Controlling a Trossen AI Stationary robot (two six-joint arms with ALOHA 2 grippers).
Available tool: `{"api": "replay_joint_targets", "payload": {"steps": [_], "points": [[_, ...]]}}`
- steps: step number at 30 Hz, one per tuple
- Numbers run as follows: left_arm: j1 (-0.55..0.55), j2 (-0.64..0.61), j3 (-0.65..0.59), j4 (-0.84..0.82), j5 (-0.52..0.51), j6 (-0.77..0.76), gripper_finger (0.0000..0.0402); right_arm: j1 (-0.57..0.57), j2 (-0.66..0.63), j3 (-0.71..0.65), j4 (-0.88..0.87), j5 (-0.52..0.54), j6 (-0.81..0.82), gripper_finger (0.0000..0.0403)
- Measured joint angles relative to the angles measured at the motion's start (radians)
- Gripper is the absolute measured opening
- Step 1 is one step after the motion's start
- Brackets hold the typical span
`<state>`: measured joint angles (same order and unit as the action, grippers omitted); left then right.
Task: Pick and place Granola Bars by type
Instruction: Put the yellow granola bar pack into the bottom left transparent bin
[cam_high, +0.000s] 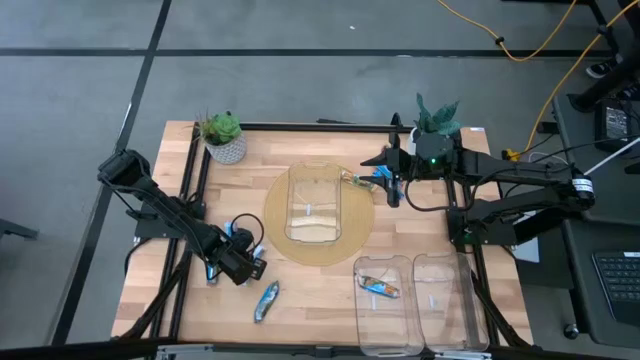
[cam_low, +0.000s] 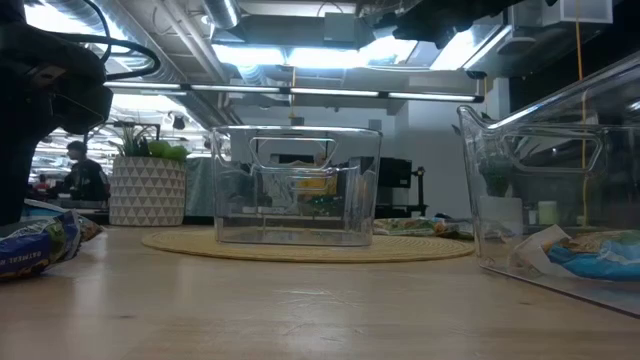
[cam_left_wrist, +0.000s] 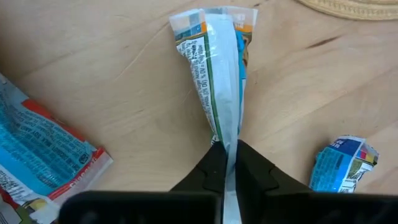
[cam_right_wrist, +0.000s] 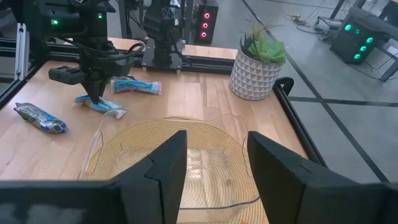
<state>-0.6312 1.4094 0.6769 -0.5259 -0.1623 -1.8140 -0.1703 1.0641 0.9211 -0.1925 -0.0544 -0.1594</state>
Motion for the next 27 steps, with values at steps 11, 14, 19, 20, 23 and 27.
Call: {"api": "replay_joint_targets", "payload": {"steps": [11, 14, 19, 20, 23, 27], "points": [[-0.002, -0.038, 0.002, -0.004, -0.003, 0.019, 0.0005, 0.000, 0.000, 0.000, -0.012, 0.000, -0.001, 0.0171], [-0.002, -0.074, 0.002, -0.009, -0.029, 0.020, 0.0006, 0.000, 0.000, 0.000, -0.012, 0.000, -0.002, 0.0171], [-0.002, -0.143, 0.003, -0.022, -0.117, 0.022, 0.0004, 0.000, 0.000, 0.000, -0.012, 0.000, -0.002, 0.0171], [-0.002, -0.160, 0.003, -0.027, -0.136, 0.029, 0.0005, 0.000, 0.000, 0.000, -0.012, 0.000, -0.002, 0.0171], [-0.002, -0.208, 0.003, -0.026, -0.192, 0.083, 0.0004, 0.000, 0.000, 0.000, -0.014, 0.000, -0.003, 0.0171], [-0.002, -0.277, 0.003, -0.027, -0.239, 0.133, 0.0004, 0.000, 0.000, 0.000, -0.014, 0.000, -0.004, 0.0171]]}}
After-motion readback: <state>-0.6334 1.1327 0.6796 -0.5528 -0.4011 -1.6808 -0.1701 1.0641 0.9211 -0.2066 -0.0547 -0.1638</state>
